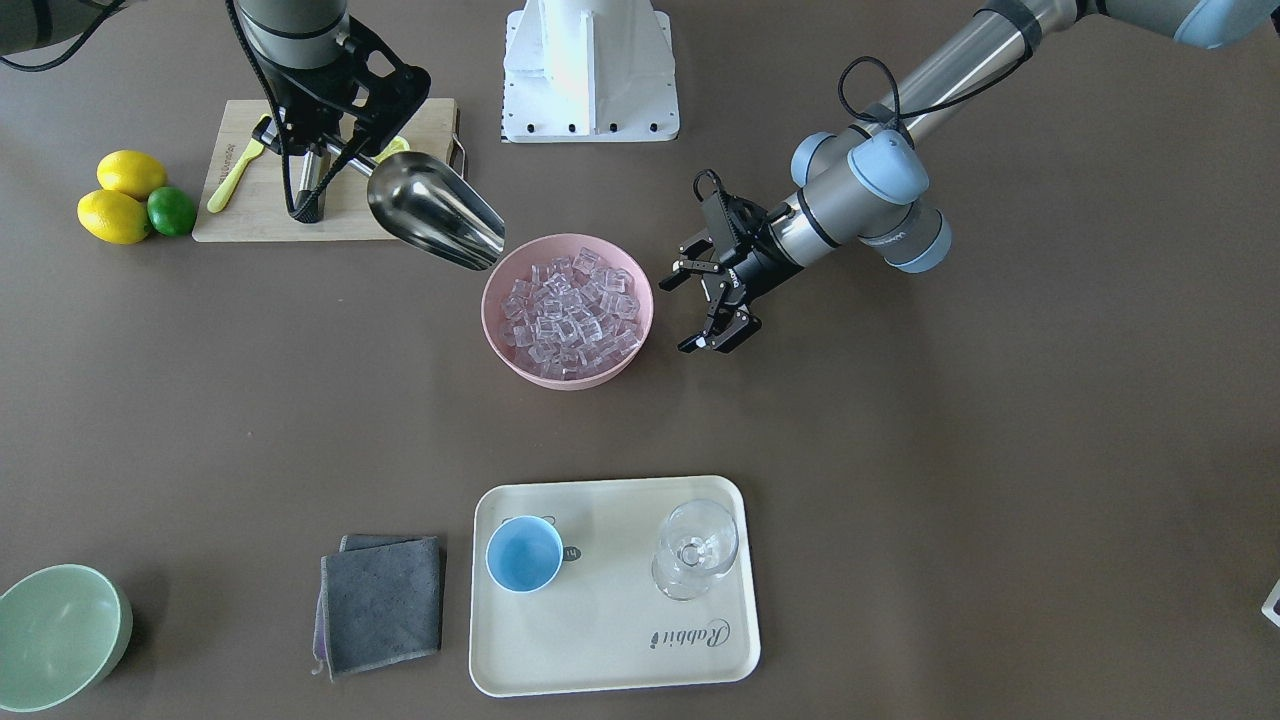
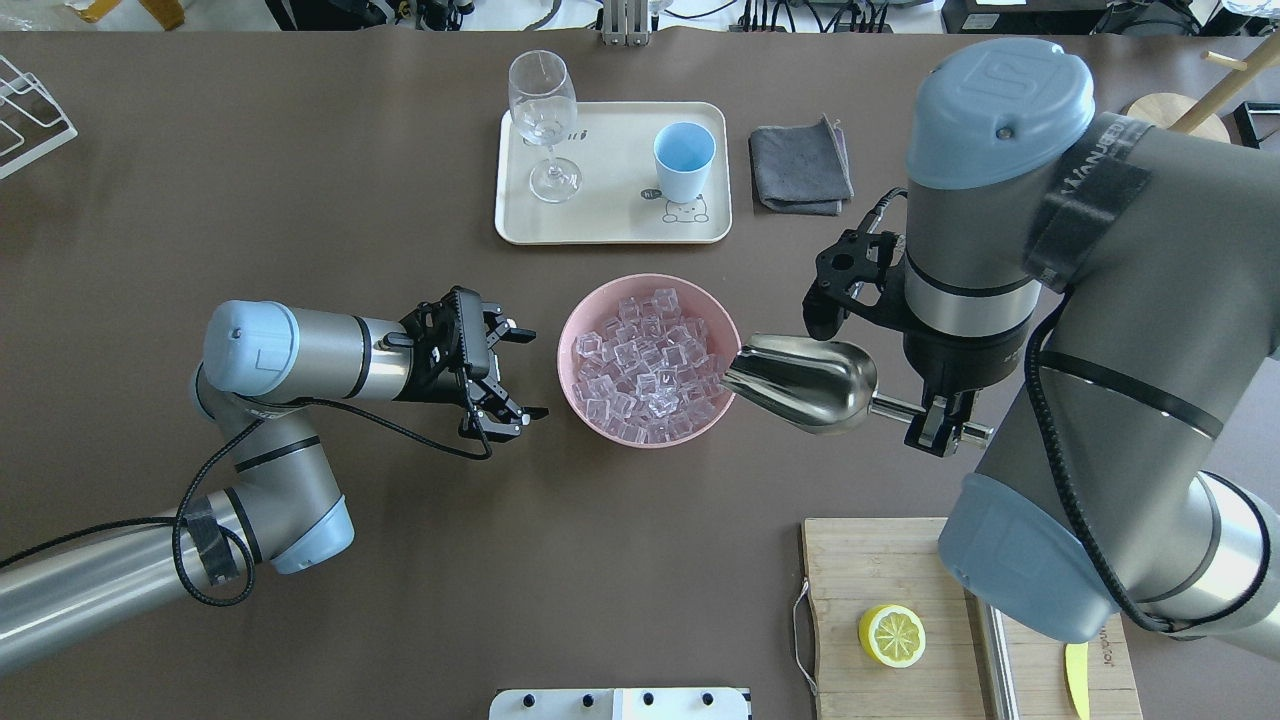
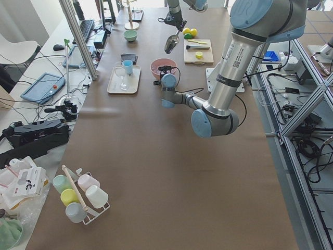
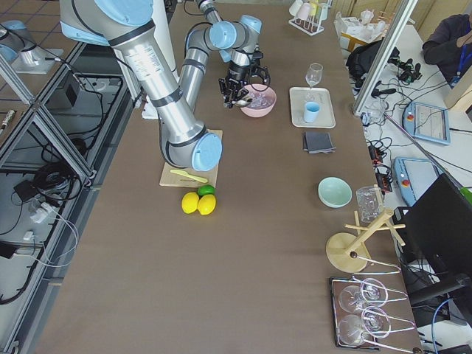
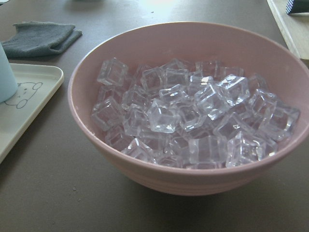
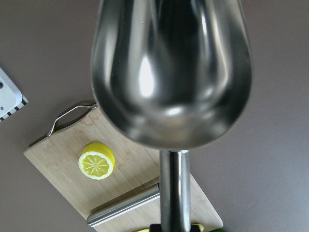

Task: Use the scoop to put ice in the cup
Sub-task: 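Lower the scoop into the pink bowl of ice with the right gripper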

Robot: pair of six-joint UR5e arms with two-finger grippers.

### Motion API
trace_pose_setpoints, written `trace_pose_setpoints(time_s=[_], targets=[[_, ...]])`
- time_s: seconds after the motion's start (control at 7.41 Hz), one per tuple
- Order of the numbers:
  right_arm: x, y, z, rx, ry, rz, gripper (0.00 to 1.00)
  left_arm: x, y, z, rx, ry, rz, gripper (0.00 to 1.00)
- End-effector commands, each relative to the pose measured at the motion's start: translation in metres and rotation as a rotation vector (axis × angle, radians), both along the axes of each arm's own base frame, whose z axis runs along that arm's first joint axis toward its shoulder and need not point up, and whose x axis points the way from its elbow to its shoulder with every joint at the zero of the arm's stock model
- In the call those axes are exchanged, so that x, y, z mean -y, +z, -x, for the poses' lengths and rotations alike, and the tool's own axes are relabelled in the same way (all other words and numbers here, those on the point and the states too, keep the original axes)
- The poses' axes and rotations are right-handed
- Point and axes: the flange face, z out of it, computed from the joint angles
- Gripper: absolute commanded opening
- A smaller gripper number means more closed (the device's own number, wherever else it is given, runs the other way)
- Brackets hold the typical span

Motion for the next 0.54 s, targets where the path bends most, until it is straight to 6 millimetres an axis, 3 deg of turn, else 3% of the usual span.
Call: trace_pose_setpoints(time_s=[0.0, 0.14, 0.41], targets=[[0.007, -0.049, 0.022, -0.111, -0.043, 0.091, 0.0, 0.001, -0.001, 0.0, -0.004, 0.001, 0.017, 0.99], [0.02, -0.068, 0.038, -0.156, -0.046, 0.118, 0.0, 0.002, -0.002, -0.001, -0.004, -0.005, 0.017, 0.99], [0.048, -0.082, 0.066, -0.251, -0.058, 0.135, 0.0, 0.004, 0.001, -0.002, 0.001, -0.016, 0.021, 0.99]])
